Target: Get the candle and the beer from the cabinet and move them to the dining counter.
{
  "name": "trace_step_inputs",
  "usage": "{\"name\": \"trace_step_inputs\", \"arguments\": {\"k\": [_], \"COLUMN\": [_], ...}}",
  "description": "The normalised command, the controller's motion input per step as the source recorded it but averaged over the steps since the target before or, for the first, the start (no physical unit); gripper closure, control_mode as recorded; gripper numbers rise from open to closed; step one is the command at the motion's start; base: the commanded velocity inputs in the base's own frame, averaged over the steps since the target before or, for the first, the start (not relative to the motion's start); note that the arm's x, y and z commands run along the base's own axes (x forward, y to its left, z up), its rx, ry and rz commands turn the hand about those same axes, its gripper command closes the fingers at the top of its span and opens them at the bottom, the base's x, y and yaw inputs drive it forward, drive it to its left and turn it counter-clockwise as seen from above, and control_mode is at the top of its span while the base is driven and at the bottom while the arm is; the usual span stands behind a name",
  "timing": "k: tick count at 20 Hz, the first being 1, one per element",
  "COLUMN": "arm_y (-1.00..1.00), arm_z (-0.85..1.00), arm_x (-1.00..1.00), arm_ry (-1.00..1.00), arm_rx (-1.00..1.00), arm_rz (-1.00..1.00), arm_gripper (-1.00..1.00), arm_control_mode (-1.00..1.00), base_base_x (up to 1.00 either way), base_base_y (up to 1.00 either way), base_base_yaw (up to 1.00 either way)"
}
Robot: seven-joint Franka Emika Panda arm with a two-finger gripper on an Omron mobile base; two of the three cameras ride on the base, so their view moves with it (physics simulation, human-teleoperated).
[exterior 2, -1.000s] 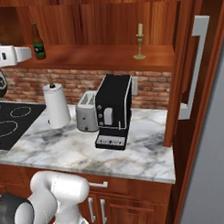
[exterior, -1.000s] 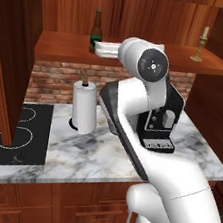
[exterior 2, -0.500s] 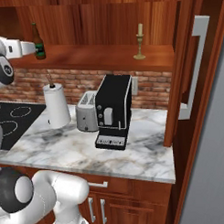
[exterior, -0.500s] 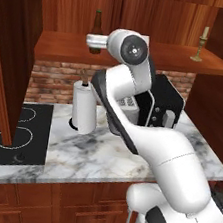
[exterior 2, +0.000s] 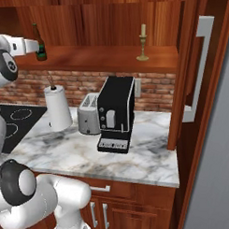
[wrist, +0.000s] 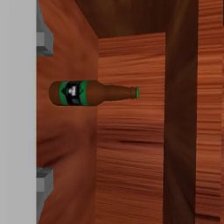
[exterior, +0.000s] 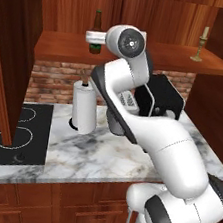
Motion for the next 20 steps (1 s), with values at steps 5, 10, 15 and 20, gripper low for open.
{"name": "trace_step_inputs", "arguments": {"k": [5,10,15,20], "arm_y": [0.19,0.16,0.08,0.02], "arm_z": [0.00,0.00,0.00,0.00], "arm_x": [0.37,0.33,0.25,0.22], "arm_ry": [0.03,0.04,0.05,0.06], "arm_rx": [0.00,0.00,0.00,0.00], "arm_rz": [-0.03,-0.02,-0.01,0.00], "arm_gripper": [-1.00,-1.00,-1.00,-1.00], "arm_control_mode": [-1.00,-1.00,-1.00,-1.00], "base_base_x": [0.00,0.00,0.00,0.00], "base_base_y": [0.00,0.00,0.00,0.00], "base_base_yaw": [0.00,0.00,0.00,0.00]}}
